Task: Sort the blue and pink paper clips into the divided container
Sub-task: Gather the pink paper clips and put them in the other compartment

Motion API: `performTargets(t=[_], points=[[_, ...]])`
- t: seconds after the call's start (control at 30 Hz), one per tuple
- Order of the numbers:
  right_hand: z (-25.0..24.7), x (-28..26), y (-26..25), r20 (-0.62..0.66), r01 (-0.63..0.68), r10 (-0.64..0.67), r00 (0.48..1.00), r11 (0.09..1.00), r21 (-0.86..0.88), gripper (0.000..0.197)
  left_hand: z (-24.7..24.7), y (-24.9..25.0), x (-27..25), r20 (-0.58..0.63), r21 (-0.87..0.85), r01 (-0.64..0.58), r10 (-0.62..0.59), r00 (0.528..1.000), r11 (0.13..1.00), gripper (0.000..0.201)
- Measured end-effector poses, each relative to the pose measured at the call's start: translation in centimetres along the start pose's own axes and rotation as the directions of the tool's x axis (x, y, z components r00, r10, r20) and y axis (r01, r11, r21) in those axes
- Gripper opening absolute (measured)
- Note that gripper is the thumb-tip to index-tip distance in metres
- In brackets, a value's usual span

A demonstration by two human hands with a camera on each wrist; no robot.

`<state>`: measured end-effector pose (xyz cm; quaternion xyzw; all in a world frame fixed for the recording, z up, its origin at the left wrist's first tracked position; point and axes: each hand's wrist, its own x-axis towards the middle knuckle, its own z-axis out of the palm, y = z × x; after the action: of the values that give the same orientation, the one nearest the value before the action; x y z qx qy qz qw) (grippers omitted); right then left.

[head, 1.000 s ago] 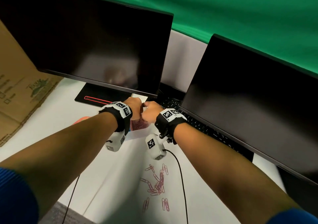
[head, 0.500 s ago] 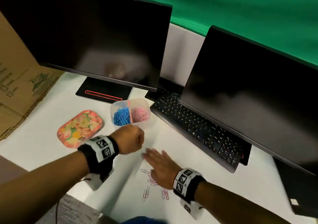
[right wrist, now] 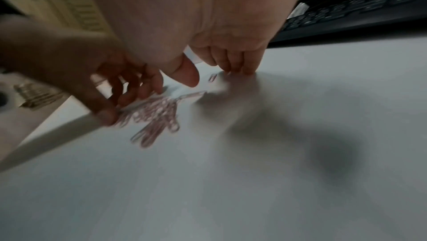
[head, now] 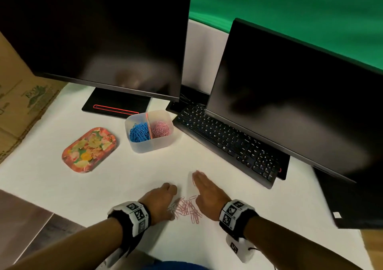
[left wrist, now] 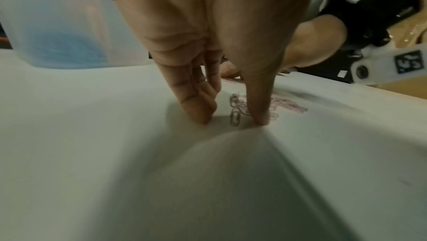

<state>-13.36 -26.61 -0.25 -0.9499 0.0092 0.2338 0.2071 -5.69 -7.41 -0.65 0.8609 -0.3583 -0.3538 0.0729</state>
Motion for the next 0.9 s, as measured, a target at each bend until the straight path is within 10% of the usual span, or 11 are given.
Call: performTargets(t=[0.17,0.4,0.7,0.9], points=[[3.4,-1.7,-1.4,0.053,0.160,-0.165,0.985,0.984,0.083,0.066,0.0,0.2,0.7,-0.070,-0.019,-0.083,0.081,0.994,0.996,0.018],[3.8,-4.7,0.7,-0.069,-0.069,0.075,0.995,0.993,0.097,0.077,1.1,-1.3,0.0,-0.053,-0.085,-0.005,0.001,0.999,0.996,0.060],[4.9,-1.6,-3.1,-0.030,-0.186,0.199,0.980,0.954,0.237,0.043,2.0,1.9,1.1,-0.157,-0.211,0.004,-0.038,0.987,0.978,0.005],[4.4,0.3,-4.0,-0.070,-0.203,0.235,0.969,0.930,0.306,0.029,1.7,2.3,1.2,-0.165,-0.498,0.104,-0.212,0.963,0.861,0.017]])
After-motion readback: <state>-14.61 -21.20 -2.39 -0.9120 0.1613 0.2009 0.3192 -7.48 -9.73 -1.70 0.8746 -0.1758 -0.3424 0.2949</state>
